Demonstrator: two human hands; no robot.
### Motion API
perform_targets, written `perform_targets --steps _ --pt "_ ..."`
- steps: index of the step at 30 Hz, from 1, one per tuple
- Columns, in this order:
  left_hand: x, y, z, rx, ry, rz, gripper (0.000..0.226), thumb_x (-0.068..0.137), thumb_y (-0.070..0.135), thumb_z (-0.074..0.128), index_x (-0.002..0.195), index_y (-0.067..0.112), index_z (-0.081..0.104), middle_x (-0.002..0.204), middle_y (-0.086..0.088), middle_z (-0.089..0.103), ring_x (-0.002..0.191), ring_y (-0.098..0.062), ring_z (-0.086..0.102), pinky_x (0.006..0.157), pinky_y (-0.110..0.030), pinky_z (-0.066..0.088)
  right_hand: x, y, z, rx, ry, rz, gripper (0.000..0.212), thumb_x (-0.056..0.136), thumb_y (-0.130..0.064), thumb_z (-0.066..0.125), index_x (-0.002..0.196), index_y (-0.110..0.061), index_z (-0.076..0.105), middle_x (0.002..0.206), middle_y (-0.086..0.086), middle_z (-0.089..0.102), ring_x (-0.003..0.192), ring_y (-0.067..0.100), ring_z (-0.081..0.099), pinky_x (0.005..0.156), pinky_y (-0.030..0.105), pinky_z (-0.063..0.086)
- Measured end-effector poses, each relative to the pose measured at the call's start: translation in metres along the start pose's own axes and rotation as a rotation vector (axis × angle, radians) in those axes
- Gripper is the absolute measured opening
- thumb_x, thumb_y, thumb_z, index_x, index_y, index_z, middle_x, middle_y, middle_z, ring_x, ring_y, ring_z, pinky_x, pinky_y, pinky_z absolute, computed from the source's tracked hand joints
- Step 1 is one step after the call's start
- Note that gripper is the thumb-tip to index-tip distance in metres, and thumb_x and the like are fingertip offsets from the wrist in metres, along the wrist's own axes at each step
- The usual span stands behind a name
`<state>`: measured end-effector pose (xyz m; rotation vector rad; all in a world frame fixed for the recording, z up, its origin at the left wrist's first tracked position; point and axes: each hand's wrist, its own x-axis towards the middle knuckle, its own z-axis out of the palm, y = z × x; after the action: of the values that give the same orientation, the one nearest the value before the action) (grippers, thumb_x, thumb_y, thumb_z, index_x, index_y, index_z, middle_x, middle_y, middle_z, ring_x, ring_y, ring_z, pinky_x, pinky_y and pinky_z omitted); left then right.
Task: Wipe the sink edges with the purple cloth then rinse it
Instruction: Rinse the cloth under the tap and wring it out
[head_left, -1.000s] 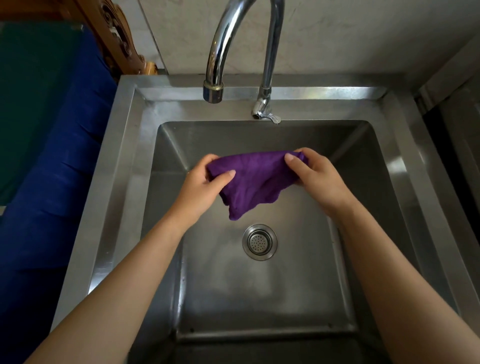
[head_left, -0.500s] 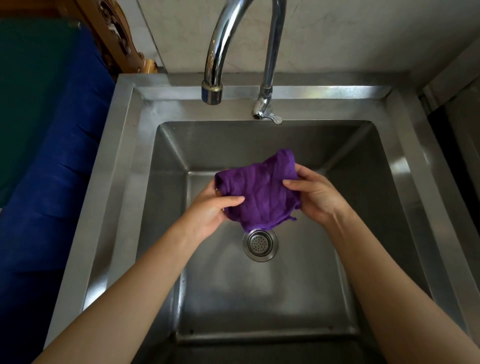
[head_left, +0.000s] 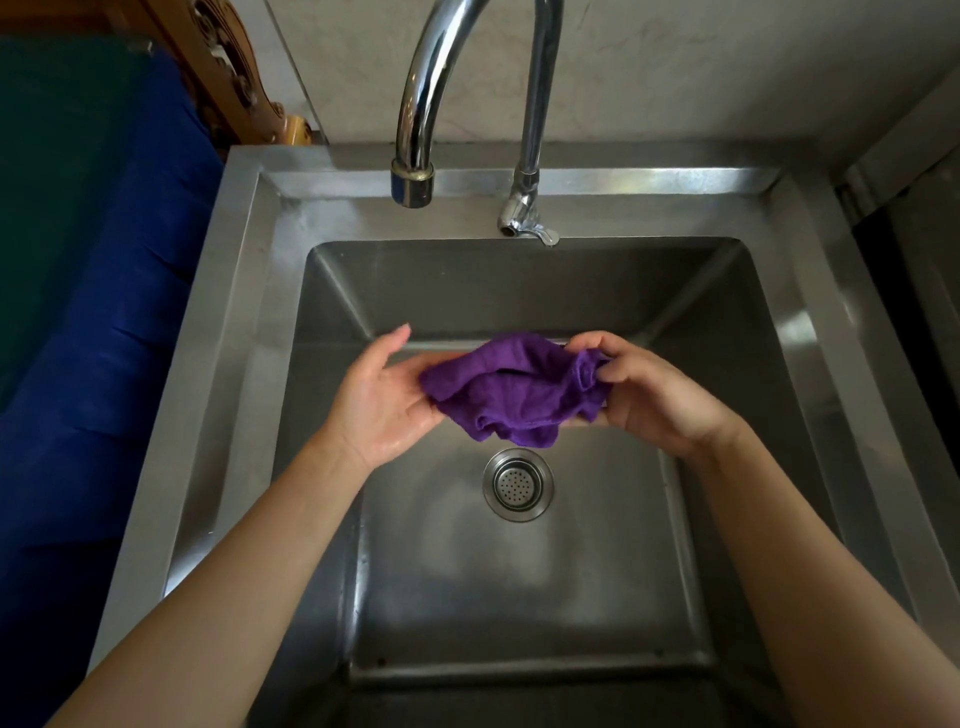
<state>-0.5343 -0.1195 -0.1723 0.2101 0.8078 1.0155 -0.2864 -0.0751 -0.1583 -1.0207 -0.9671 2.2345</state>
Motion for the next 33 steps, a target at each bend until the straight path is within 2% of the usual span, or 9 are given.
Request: perform_targets --steps 2,4,6,8,11,20,27,30,33 --pt "0.006 -0.007 0.001 0.188 0.074 0.013 0.039 0.091 0.022 0.047 0.066 0.005 0.070 0.075 -0.010 0.074 0.072 -0.016 0.071 0.069 -0.024 0.058 0.003 0.004 0.006 -0.062 0.069 -0.022 0.018 0.071 -0.036 0.069 0.082 -0.023 0.063 0.085 0.003 0.058 0.071 0.019 0.056 0.064 0.031 0.050" --pt "0.009 -0.013 0.002 0.391 0.068 -0.001 0.026 0.089 -0.001 0.047 0.090 0.014 0.069 0.080 -0.004 0.075 0.072 -0.011 0.071 0.068 -0.022 0.057 0.009 0.008 0.012 -0.205 0.201 -0.125 0.007 0.077 -0.025 0.067 0.080 -0.026 0.060 0.080 0.004 0.054 0.070 0.024 0.049 0.060 0.031 0.043" --pt "0.009 -0.015 -0.002 0.444 0.009 -0.091 0.056 0.076 -0.015 0.057 0.117 0.022 0.056 0.093 -0.007 0.073 0.081 -0.014 0.071 0.073 -0.024 0.057 0.012 0.009 0.015 -0.287 0.195 -0.211 0.031 0.079 -0.001 0.065 0.096 -0.026 0.057 0.089 0.007 0.055 0.081 0.028 0.053 0.063 0.033 0.051" --pt "0.005 -0.010 -0.002 0.529 -0.081 -0.209 0.063 0.066 -0.009 0.062 0.122 0.019 0.053 0.101 -0.006 0.070 0.089 -0.014 0.069 0.080 -0.024 0.056 0.011 0.005 0.017 -0.259 0.159 -0.204 0.054 0.077 0.014 0.062 0.114 -0.024 0.052 0.096 0.007 0.057 0.088 0.024 0.059 0.072 0.030 0.057" --pt "-0.001 -0.008 0.005 0.736 -0.166 -0.358 0.044 0.065 0.002 0.065 0.108 0.013 0.062 0.096 0.002 0.072 0.091 -0.011 0.067 0.084 -0.021 0.054 0.008 -0.004 0.024 -0.329 0.204 -0.190 0.049 0.075 0.015 0.063 0.117 -0.009 0.055 0.095 0.006 0.063 0.086 0.017 0.063 0.073 0.023 0.058" --pt "-0.002 -0.033 0.024 0.489 0.219 -0.168 0.032 0.082 -0.012 0.048 0.111 0.001 0.055 0.091 -0.018 0.068 0.071 -0.027 0.070 0.064 -0.042 0.061 0.007 0.017 0.042 -1.190 0.620 -0.421 0.036 0.081 -0.020 0.068 0.116 -0.016 0.061 0.105 0.008 0.066 0.095 0.027 0.063 0.084 0.038 0.051" --pt "-0.011 -0.023 0.027 0.006 0.027 -0.099 0.049 0.080 0.035 0.045 0.118 0.005 0.056 0.107 -0.019 0.065 0.097 -0.034 0.064 0.083 -0.051 0.054 0.000 0.046 0.064 -1.165 0.249 -0.394 0.055 0.092 -0.012 0.045 0.144 -0.007 0.028 0.142 0.015 0.043 0.132 0.025 0.038 0.107 0.015 0.021" --pt "-0.003 -0.025 0.025 0.091 0.152 -0.085 0.075 0.081 0.065 0.040 0.119 0.003 0.058 0.117 -0.019 0.063 0.109 -0.032 0.060 0.089 -0.046 0.051 0.000 0.055 0.071 -1.242 0.110 -0.417 0.057 0.087 -0.019 0.037 0.142 -0.005 0.031 0.148 0.015 0.036 0.139 0.027 0.030 0.113 0.022 0.017" --pt "0.004 -0.033 0.029 0.141 0.385 -0.050 0.073 0.085 0.070 0.034 0.101 0.006 0.066 0.093 -0.011 0.072 0.081 -0.020 0.071 0.065 -0.030 0.058 -0.001 0.053 0.074 -1.237 0.088 -0.450 0.052 0.085 -0.030 0.035 0.134 -0.018 0.050 0.139 0.001 0.052 0.130 0.017 0.042 0.107 0.020 0.019"
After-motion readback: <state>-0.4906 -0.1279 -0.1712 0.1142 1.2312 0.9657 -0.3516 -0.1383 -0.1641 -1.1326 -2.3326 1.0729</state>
